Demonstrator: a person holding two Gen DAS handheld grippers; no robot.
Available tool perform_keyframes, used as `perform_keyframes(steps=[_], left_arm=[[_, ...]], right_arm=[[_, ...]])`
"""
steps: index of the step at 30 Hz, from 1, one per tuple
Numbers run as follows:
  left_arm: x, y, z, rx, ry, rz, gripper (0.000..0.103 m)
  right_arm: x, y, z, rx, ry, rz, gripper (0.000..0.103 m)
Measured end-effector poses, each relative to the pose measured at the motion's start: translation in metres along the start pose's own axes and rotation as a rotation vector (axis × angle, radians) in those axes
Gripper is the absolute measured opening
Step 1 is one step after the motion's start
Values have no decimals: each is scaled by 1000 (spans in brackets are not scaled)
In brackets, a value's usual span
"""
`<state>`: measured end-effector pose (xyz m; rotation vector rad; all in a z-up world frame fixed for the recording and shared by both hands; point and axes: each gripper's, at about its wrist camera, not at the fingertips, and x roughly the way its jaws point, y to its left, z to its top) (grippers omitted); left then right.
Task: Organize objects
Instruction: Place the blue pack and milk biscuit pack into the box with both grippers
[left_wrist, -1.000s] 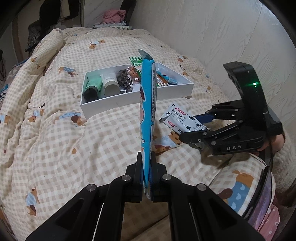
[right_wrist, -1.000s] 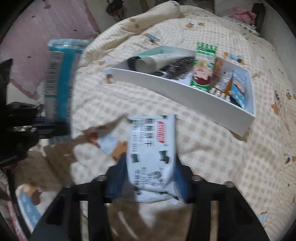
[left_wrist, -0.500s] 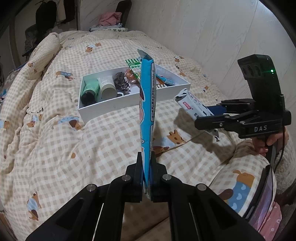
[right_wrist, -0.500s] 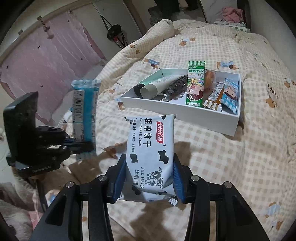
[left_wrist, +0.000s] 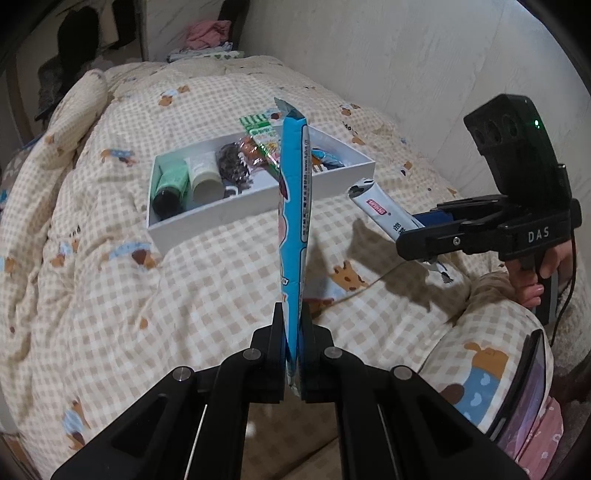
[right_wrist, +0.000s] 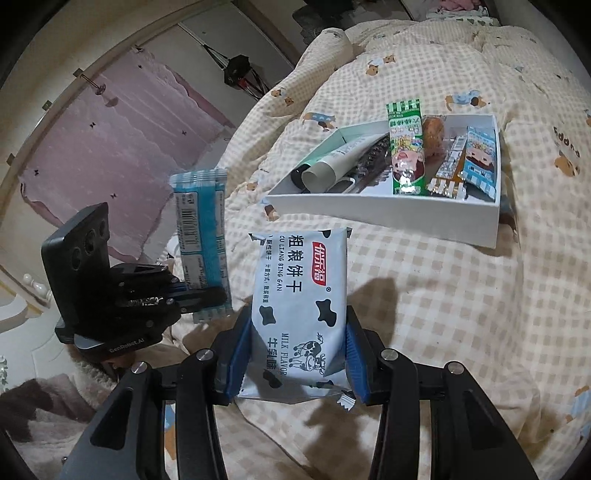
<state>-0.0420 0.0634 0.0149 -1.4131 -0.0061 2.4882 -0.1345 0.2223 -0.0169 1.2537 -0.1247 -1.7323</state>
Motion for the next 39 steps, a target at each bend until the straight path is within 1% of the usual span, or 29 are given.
perform_keyframes(steps=[3, 5, 7, 9, 10, 11, 13, 16, 18, 20, 21, 22, 23, 24, 25, 26, 27, 28, 30, 31, 33, 34, 35, 37, 39], left_arm=[[-2, 0, 12, 20, -8, 0, 5], [-3, 2, 22, 24, -19, -14, 5], [-3, 2, 33, 49, -24, -43, 5], [0, 3, 48, 72, -40, -72, 5], [3, 5, 56, 79, -44, -73, 5], [7, 8, 66, 70, -52, -71, 5], [15, 17, 82, 37, -78, -77, 5], [30, 31, 101, -9, -131, -97, 5], [42, 37, 110, -8, -139, -71, 5], [53, 35, 113, 49, -155, 13, 5], [61, 35, 114, 65, -153, 68, 10], [67, 36, 115, 62, -146, 105, 15], [74, 39, 116, 48, -131, 149, 22], [77, 42, 116, 34, -122, 168, 43], [78, 45, 114, 19, -123, 177, 62], [73, 47, 111, 15, -145, 179, 66], [68, 47, 107, 22, -165, 178, 71], [61, 46, 103, 38, -177, 180, 74], [49, 45, 101, 51, -179, 188, 77], [37, 44, 98, 50, -189, 182, 77], [20, 42, 93, 38, -200, 155, 78], [6, 42, 88, 22, -209, 130, 78], [-2, 40, 86, 15, -214, 112, 79], [-20, 37, 80, 7, -223, 81, 80], [-38, 29, 71, 12, -230, 81, 80]], right_arm=[[-3, 1, 8, -6, -16, 3, 47], [-7, 2, 17, -18, -37, -14, 47], [-12, 1, 30, -27, -83, -40, 47], [-16, -1, 45, -49, -132, -100, 47], [-15, -3, 56, -80, -156, -161, 47], [-14, -4, 63, -102, -165, -195, 47], [-6, -8, 79, -150, -168, -255, 47], [8, -21, 96, -146, -156, -326, 47], [17, -30, 101, -136, -160, -360, 47], [25, -37, 104, -138, -164, -398, 47], [25, -38, 104, -137, -167, -415, 48], [29, -42, 105, -127, -176, -448, 48], [30, -45, 106, -120, -183, -462, 50], [29, -49, 107, -113, -203, -478, 63], [25, -49, 105, -114, -235, -494, 81], [21, -47, 103, -125, -253, -495, 85], [17, -44, 102, -141, -261, -485, 85], [12, -39, 99, -152, -254, -467, 85], [2, -32, 96, -146, -242, -441, 85], [-6, -27, 93, -138, -222, -398, 85], [-17, -19, 88, -130, -186, -331, 85], [-25, -12, 84, -127, -172, -306, 85], [-33, -6, 78, -124, -157, -291, 85], [-44, 5, 67, -115, -135, -290, 85], [-53, 14, 56, -113, -125, -304, 85]])
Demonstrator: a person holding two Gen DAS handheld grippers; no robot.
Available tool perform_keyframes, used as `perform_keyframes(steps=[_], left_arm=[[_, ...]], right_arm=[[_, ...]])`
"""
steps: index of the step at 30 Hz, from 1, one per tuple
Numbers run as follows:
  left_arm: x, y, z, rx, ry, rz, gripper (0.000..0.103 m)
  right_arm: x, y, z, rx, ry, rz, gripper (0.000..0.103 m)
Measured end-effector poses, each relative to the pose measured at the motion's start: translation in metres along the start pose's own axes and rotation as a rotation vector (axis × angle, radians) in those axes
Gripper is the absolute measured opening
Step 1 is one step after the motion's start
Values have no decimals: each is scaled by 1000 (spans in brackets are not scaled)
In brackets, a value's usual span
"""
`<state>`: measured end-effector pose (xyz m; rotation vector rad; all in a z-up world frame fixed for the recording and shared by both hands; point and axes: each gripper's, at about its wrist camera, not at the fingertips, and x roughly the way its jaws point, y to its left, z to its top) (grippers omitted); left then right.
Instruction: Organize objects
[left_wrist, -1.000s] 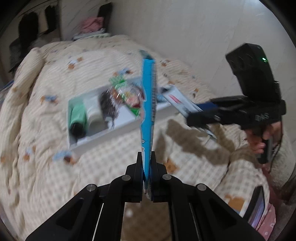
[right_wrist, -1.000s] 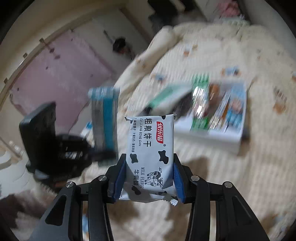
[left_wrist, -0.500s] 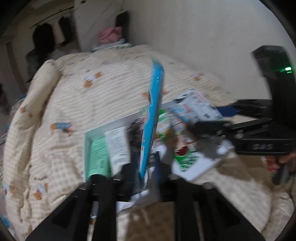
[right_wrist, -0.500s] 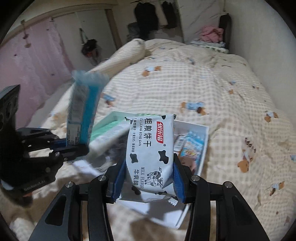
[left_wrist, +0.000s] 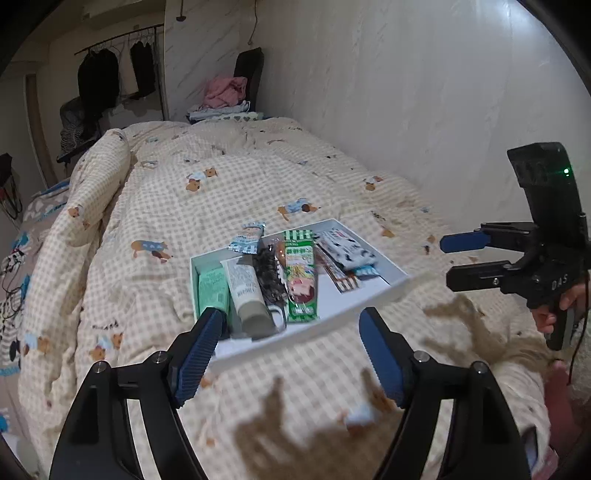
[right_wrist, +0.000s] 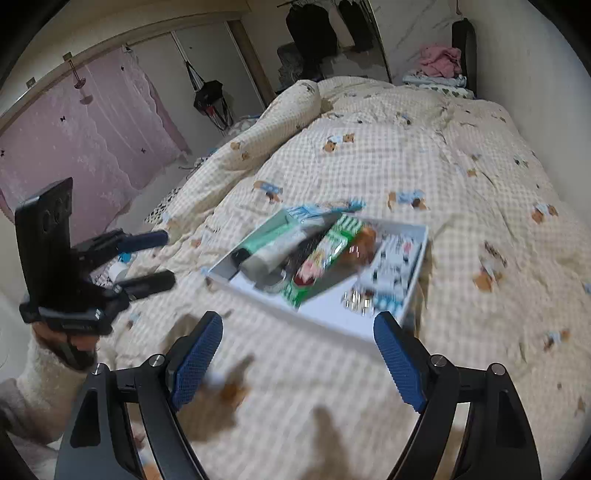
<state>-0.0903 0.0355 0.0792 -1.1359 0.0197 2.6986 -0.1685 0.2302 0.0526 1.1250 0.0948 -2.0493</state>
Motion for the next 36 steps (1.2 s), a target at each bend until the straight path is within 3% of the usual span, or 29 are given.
perform_keyframes(steps=[5, 7, 9, 14, 16, 18, 22, 28, 36], left_arm=[[-29, -9, -25, 28, -24, 76, 85], [-33, -9, -36, 13, -37, 95, 95], [-37, -9, -47, 4, -72, 73, 103], [-41, -12, -74, -34, -133, 42, 103], [-37, -14, -83, -31, -162, 40, 103], [-25, -12, -93, -62, -161, 28, 103], [7, 0, -100, -128, -49, 37, 103], [1, 4, -104, -154, -89, 13, 103], [4, 6, -105, -161, -76, -20, 103]], right_arm=[[-15, 15, -22, -8, -60, -9, 85], [-15, 20, -30, -15, -111, -14, 90], [-17, 27, -40, -39, -152, -10, 96], [-12, 41, -66, -80, -228, 21, 97], [-2, 45, -69, -109, -255, 27, 103], [8, 50, -71, -127, -258, -14, 103], [23, 48, -75, -113, -245, -33, 103], [28, 38, -78, -71, -228, -1, 103], [34, 44, -80, -90, -194, -10, 103]])
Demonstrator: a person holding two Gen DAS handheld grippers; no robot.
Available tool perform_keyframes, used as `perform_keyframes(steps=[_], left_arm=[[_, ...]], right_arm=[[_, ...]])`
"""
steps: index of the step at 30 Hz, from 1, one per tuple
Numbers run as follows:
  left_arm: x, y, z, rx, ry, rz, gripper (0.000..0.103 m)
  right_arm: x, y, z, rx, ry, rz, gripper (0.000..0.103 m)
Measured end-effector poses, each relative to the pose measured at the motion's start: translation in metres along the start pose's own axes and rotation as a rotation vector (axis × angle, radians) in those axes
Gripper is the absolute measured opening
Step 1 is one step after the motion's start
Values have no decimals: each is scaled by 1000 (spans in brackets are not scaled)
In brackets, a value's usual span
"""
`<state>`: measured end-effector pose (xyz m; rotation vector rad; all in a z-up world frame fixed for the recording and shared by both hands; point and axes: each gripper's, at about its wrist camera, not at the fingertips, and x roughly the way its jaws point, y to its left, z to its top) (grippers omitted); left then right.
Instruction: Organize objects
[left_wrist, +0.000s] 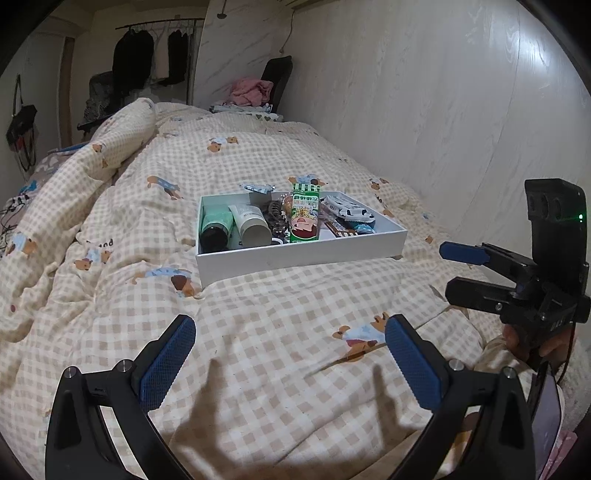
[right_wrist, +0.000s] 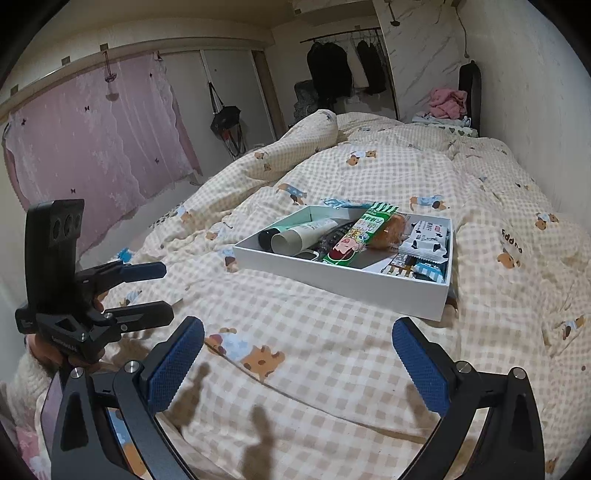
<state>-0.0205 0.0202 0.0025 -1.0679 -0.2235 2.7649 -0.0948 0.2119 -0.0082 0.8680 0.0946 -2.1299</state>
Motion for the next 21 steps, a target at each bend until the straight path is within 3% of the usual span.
perform_keyframes(steps=[21], left_arm=[[0, 0, -2, -3, 2, -6, 103]], right_arm=[[6, 1, -3, 16, 41, 31, 103]])
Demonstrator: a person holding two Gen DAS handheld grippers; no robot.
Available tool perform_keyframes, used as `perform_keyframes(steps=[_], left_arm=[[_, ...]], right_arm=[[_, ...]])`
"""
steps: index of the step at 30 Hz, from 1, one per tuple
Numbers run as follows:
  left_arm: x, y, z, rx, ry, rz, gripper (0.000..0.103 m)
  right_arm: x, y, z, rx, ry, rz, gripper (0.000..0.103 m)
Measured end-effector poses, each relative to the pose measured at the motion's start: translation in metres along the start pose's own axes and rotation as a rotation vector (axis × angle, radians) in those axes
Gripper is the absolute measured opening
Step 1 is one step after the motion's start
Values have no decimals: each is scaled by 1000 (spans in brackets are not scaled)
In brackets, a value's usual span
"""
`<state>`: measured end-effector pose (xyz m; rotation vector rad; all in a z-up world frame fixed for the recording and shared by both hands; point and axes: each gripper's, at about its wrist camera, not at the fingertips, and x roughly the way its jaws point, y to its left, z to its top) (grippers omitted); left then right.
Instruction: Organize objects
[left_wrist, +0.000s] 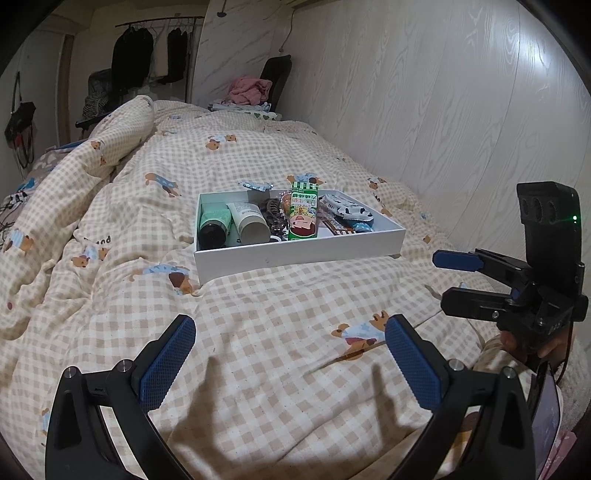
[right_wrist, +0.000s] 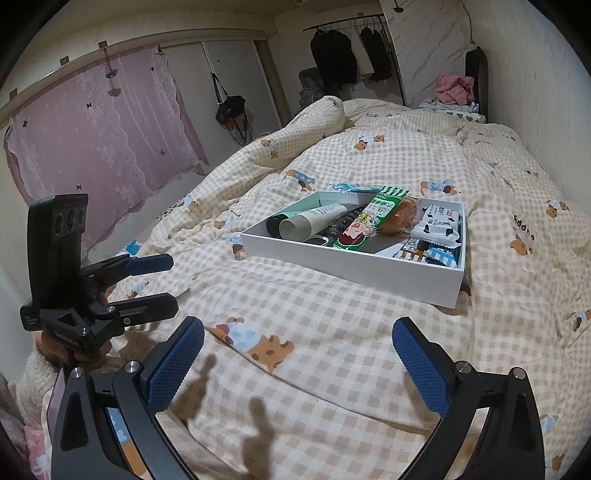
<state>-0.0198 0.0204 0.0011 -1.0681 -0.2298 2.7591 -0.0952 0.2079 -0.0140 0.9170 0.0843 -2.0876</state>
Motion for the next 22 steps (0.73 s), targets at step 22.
perform_keyframes(steps=[22], left_arm=[[-3, -1, -2, -1, -26, -11, 103]], right_arm=[[1, -2, 0, 1, 3, -1, 102]])
